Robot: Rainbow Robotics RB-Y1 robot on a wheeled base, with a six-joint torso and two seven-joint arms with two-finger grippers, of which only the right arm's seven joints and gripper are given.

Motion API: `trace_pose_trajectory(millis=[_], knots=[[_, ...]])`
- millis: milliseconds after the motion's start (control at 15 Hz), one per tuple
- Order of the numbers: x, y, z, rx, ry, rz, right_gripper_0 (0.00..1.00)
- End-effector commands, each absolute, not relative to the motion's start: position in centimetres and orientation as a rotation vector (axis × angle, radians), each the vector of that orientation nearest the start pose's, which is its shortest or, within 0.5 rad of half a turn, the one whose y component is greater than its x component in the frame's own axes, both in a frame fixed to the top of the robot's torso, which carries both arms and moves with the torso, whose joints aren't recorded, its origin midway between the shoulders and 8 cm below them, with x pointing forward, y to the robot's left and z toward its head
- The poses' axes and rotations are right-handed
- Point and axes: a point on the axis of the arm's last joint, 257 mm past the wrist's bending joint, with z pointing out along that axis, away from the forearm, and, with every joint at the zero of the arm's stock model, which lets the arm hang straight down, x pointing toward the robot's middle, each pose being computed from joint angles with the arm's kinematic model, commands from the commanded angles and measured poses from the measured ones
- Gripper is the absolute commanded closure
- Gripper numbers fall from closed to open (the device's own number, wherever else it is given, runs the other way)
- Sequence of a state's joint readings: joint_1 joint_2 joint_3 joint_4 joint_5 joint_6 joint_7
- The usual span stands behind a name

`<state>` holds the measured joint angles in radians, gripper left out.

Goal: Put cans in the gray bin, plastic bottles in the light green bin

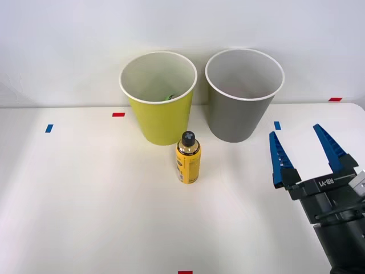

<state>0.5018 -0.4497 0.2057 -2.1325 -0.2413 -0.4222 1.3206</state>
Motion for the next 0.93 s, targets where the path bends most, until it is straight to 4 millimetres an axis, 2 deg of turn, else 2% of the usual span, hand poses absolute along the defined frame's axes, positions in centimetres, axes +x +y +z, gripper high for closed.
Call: trace_pose_trajectory(millis=[67,333,467,667,933], knots=[[36.7,-21.6,-10.7,-0.056,1.227,0.376,0.0],[35.4,-22.9,-14.2,-0.009,1.33,0.335,0.0],[35.7,-23.8,-16.0,-0.016,1.395,0.278,0.0],[35.4,-24.1,-16.9,-0.005,1.404,0.213,0.0],[34.0,-24.3,-20.3,0.028,1.428,0.195,0.0]])
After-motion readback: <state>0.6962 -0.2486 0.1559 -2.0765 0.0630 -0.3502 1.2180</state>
